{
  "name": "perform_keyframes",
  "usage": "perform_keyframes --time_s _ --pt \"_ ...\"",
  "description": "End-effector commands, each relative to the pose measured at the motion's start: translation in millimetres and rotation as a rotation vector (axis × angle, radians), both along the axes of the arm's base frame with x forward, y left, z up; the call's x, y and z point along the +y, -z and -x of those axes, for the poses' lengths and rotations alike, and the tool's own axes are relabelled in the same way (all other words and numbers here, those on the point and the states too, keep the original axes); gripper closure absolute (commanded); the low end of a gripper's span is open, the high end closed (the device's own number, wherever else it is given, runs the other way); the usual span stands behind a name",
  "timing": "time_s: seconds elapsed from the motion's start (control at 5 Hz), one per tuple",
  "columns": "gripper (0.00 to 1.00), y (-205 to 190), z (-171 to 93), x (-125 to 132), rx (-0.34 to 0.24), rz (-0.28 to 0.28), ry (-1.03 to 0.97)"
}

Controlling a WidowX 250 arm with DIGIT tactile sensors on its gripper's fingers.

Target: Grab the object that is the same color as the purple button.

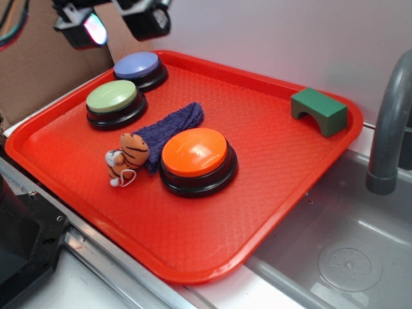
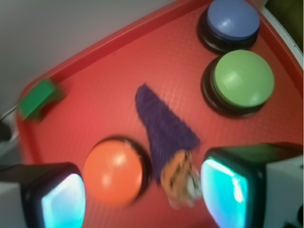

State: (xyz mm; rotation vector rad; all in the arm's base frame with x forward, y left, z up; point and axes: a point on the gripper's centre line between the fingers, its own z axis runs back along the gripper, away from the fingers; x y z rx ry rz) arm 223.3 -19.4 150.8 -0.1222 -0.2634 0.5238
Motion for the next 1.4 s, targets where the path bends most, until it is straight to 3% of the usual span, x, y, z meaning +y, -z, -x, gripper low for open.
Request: perform_keyframes --time_s 0.0,0.4,0.8,1.0,1.2 --pt "0.00 58.8 -51.6 9.5 -0.017 0.002 -0.052" --pt "0.00 106.5 -62.1 21.5 0.059 -0.070 -0.049" --pt "0.00 121.1 -58.6 28.8 0.124 -0.066 -0.026" --pt "1.00 117.3 -57.7 29.0 0.104 -0.055 -0.019" --pt "1.00 115.5 -56.8 29.5 0.105 -0.054 -0.021"
